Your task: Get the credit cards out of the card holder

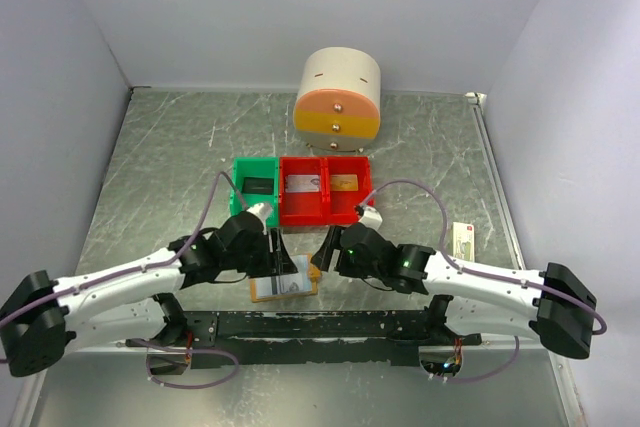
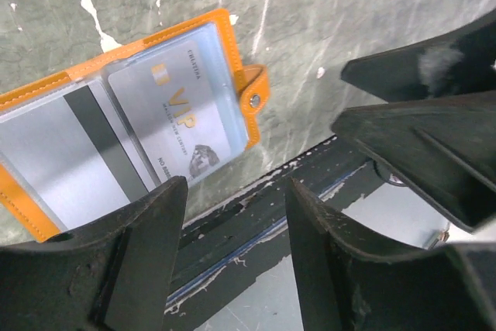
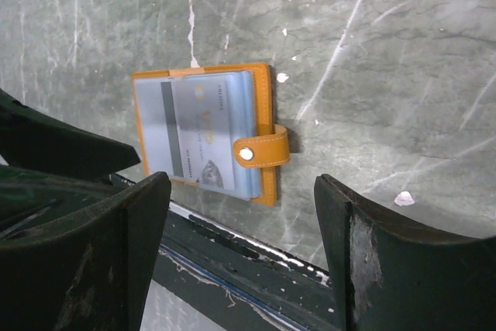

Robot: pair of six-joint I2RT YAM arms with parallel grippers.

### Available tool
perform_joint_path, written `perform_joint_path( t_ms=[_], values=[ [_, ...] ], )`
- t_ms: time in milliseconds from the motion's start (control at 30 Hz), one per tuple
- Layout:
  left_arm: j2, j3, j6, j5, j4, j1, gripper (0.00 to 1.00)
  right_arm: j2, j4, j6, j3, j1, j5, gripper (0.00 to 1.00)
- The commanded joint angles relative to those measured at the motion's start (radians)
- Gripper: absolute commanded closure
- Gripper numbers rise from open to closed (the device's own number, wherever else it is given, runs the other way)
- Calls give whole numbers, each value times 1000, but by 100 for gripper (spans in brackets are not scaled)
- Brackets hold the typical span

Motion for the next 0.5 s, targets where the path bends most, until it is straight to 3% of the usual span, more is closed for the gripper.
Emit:
perform_joint_path(
  t_ms=[0,133,467],
  values=[
    [-90,9,-11,-72,-63,-6,34,19,76,-35,17,-3,-26,25],
    [-121,4,-39,-106,-122,-6,34,34,113,-53,27,-4,-52,29],
    [-161,-22,-139,-177,-197,-6,32,203,241,-136,124,-3,-206,55]
  ],
)
